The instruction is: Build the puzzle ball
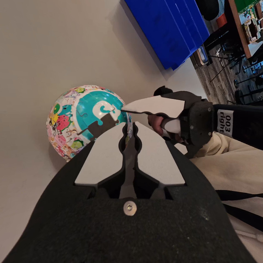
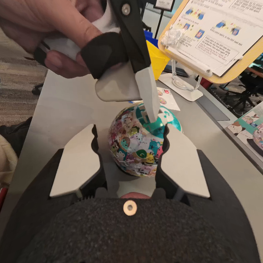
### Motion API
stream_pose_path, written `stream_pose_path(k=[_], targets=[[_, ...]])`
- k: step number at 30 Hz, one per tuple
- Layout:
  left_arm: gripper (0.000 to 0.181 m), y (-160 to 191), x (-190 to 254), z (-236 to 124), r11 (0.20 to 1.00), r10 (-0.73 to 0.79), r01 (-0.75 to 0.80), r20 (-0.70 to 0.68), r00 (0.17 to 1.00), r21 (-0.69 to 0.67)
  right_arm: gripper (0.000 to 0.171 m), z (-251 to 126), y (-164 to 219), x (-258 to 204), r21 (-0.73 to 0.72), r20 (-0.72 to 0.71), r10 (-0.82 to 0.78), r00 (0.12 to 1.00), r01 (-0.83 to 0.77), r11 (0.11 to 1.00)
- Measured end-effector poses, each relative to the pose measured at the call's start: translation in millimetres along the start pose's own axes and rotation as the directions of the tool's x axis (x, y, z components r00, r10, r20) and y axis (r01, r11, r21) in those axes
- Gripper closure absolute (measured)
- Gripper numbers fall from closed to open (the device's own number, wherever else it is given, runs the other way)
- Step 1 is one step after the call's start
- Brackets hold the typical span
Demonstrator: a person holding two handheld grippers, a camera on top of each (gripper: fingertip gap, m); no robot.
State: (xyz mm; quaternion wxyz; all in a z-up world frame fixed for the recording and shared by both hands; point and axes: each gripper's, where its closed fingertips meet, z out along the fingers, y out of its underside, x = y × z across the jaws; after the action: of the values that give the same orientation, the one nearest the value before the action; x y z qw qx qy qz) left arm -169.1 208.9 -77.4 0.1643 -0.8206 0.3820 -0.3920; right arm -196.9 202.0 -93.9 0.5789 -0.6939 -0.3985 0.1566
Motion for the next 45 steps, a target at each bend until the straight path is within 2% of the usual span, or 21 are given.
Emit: stream_pose_path(k=[13,30,37,45], targets=[[0.173,-1.0,-8.0,-9.0,0.999,-0.008,0.008,0.003,1.000,0.034,0.079,3.1,-3.3,2.8,-0.018,-0.013,-0.017,1.000,0.016,1.000],[0.171,-6.6,2.7,4.8,0.998,0.057,-0.056,-0.022,0.998,0.040,0.075,6.7,-1.6,3.2,-0.013,0.004,0.028,1.000,-0.028,1.000],[0.171,-9.8,-6.4,1.7,0.996,0.069,-0.070,0.020,0.997,0.048,0.073,8.8,4.2,2.4,-0.075,-0.023,-0.076,0.997,0.074,0.994],[0.167,-8.3,-5.0,-0.6,0.995,0.088,-0.089,0.027,0.996,0.047,0.075,8.2,4.9,3.6,-0.085,-0.032,-0.092,0.995,0.089,0.992]])
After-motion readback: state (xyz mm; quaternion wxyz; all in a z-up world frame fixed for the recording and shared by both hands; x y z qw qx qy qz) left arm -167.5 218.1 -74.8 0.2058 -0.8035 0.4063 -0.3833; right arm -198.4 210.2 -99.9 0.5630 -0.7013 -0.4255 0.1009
